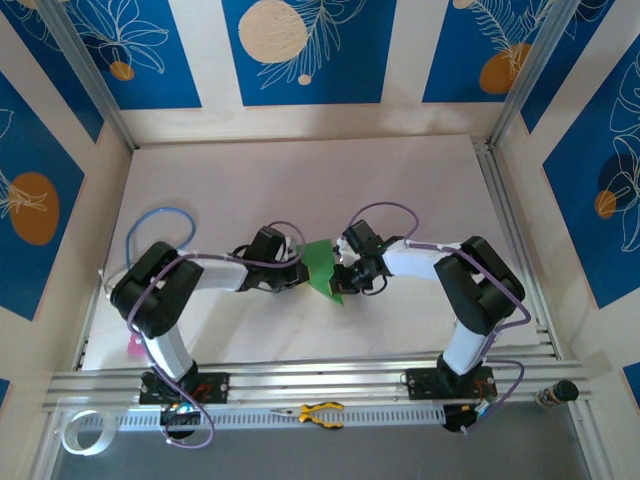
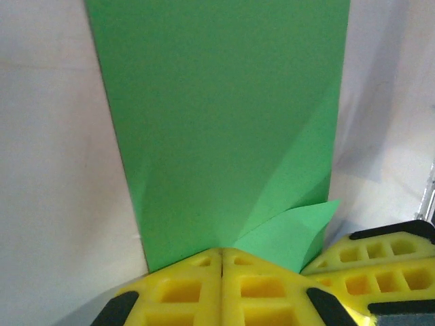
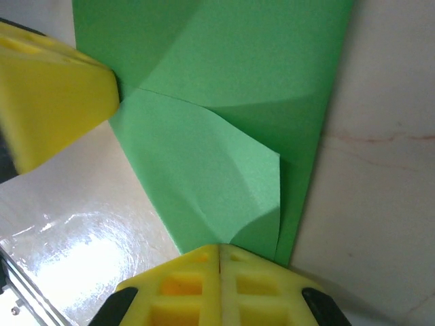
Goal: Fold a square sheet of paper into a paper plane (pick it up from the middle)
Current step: Third fold the triangle at the center of the table.
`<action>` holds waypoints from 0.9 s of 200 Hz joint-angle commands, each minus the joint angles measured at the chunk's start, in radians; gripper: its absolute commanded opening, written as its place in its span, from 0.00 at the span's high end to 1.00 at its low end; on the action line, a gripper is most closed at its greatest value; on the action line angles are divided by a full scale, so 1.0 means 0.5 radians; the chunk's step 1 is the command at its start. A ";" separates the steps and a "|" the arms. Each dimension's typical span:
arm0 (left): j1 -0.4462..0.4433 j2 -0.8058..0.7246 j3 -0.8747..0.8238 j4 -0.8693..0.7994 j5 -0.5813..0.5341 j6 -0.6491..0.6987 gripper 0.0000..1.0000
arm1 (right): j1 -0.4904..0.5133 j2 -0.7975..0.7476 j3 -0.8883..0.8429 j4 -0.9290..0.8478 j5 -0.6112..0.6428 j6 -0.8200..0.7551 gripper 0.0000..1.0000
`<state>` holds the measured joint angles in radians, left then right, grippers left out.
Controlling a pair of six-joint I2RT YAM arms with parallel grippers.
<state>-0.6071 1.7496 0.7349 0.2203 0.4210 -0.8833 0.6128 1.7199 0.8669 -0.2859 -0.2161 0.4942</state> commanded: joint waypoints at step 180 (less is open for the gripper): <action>-0.005 0.033 0.030 -0.238 -0.035 0.030 1.00 | 0.121 0.228 0.168 0.040 -0.151 0.173 1.00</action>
<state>-0.6071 1.7542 0.7490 0.1932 0.4179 -0.8833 0.6704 1.8236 0.9794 -0.2466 -0.2943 0.5953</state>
